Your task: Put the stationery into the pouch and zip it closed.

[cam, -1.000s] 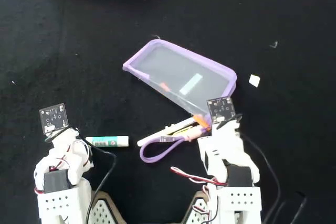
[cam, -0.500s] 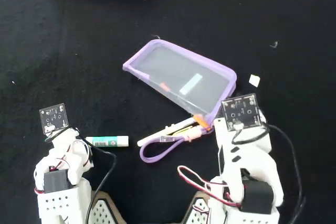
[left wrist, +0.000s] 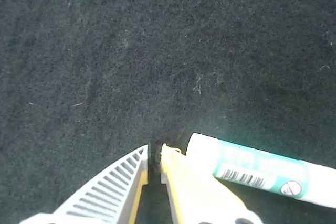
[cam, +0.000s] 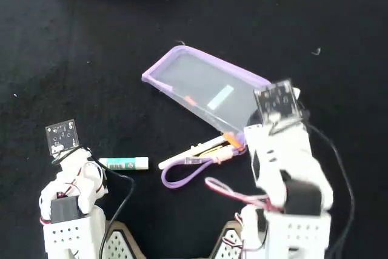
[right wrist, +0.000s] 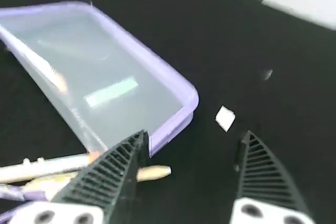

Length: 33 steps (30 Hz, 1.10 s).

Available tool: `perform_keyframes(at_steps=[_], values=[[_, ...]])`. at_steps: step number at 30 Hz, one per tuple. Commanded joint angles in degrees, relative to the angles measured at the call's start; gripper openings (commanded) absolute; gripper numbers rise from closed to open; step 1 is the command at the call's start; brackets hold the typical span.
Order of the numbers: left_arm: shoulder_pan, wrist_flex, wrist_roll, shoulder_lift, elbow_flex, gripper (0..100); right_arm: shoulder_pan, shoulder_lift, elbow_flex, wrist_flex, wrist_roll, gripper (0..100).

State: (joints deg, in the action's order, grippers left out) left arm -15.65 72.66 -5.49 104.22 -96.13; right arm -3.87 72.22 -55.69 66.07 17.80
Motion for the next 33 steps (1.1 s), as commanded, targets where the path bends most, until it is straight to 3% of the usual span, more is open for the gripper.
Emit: perform_keyframes(at_steps=[1,8,15,19,33], values=[[-0.31,0.26,0.18,0.09,-1.27,6,2.11,-9.98,3.74,0.0,-0.53,27.0],[-0.22,0.26,0.18,0.09,-1.27,6,3.16,-18.86,2.77,-3.78,-8.0,27.0],[-0.13,0.26,0.18,0.09,-1.27,6,3.08,-18.95,-7.78,-19.25,-11.87,27.0],[-0.04,0.26,0.18,0.09,-1.19,6,2.99,-18.95,-12.35,-26.46,-17.93,27.0],[17.98,0.26,-0.09,0.09,-1.19,6,-4.84,-18.95,-16.13,-32.97,-21.71,27.0]])
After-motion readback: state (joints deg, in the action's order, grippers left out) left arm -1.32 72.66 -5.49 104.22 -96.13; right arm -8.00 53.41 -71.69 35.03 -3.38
